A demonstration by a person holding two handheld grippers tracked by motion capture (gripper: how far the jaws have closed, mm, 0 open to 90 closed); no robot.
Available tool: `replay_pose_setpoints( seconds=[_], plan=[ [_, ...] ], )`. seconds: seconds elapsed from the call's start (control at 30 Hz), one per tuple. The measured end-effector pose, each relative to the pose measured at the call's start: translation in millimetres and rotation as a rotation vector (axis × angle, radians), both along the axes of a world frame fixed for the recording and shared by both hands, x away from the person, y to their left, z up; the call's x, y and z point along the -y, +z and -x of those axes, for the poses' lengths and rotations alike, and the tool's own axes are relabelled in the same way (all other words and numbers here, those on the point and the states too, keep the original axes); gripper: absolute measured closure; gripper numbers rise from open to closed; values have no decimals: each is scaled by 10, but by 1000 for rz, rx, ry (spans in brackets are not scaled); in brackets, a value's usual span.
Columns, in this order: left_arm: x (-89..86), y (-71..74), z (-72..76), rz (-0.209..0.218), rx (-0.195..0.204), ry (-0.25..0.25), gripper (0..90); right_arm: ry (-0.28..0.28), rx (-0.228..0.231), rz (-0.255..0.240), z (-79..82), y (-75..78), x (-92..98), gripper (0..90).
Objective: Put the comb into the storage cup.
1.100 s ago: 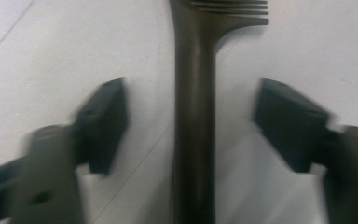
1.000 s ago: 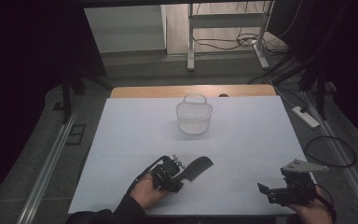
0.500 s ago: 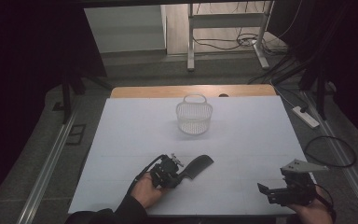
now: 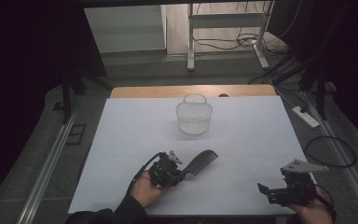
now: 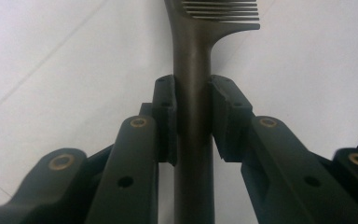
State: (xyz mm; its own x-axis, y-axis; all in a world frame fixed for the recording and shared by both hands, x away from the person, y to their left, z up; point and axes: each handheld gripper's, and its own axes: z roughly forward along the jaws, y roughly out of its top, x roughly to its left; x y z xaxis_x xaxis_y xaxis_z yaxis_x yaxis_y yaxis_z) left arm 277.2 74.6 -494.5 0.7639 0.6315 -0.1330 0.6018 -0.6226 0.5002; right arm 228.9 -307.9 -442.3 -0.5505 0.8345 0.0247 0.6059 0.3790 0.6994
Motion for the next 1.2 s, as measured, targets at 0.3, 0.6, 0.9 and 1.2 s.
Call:
replay_pose_setpoints(
  seconds=[0.3, 0.6, 0.9, 1.2],
  plan=[
    [-33, 93, 38, 62, 60, -18, 723, 2, 5, -1, 3, 3, 1, 10],
    [-96, 185, 67, 146, 104, -28, 723, 8, 13, -8, 12, 10, 3, 9],
    [-167, 267, 115, 224, 174, -12, 723, 27, 27, -23, 28, 20, 8, 4],
    [-229, 305, 132, 290, 188, -9, 723, 52, 64, -43, 42, 37, 11, 0]
  ],
)
